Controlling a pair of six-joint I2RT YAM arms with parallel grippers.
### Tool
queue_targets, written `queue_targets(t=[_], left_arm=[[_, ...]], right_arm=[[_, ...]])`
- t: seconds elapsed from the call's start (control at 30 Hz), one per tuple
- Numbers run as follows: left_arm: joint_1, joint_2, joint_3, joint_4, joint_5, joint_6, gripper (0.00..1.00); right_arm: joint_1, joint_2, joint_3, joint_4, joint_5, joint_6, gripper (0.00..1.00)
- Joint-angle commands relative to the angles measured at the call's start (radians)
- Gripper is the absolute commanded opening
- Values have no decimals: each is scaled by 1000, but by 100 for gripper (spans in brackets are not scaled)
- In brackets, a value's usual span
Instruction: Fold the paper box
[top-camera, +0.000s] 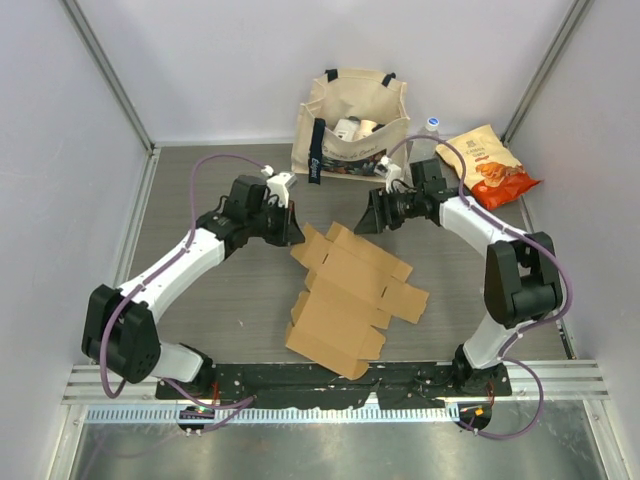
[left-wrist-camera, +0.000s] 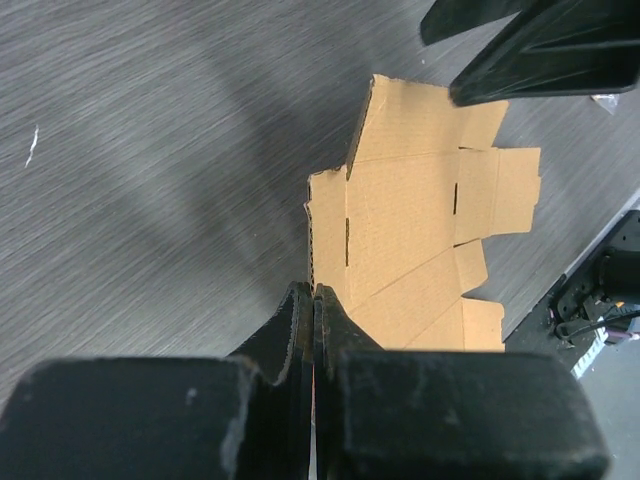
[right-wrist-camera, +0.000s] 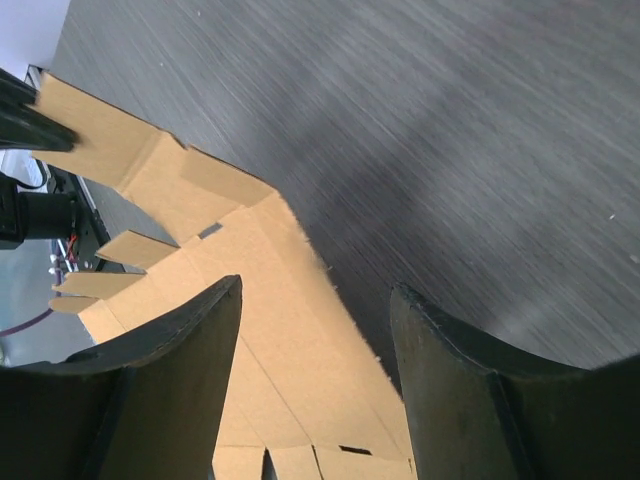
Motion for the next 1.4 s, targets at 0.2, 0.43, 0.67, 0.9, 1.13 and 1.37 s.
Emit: queue_targets(t=[0.2,0.43,0.67,0.9,1.13,1.37], left_arm=[[66,-45,-33,109,118,-17,0],[75,-23,-35,98,115,-19,0],[75,-17,-39,89,94,-17,0],[75,9,-4,25,-3,-31,13],[75,-55,-10,-6,-175,-25,45],[13,-109,-101,189,-158,-121,48]], right_arm=[[22,51,-145,258,-190,57,60],[33,8,-231,338,-128,82,42],[40,-64,-262,376,-33,94,22],[85,-117,-245,289,163,70,1],[123,-151,-240,223,346,39,1],[186,-165,-240,203,456,-27,1]])
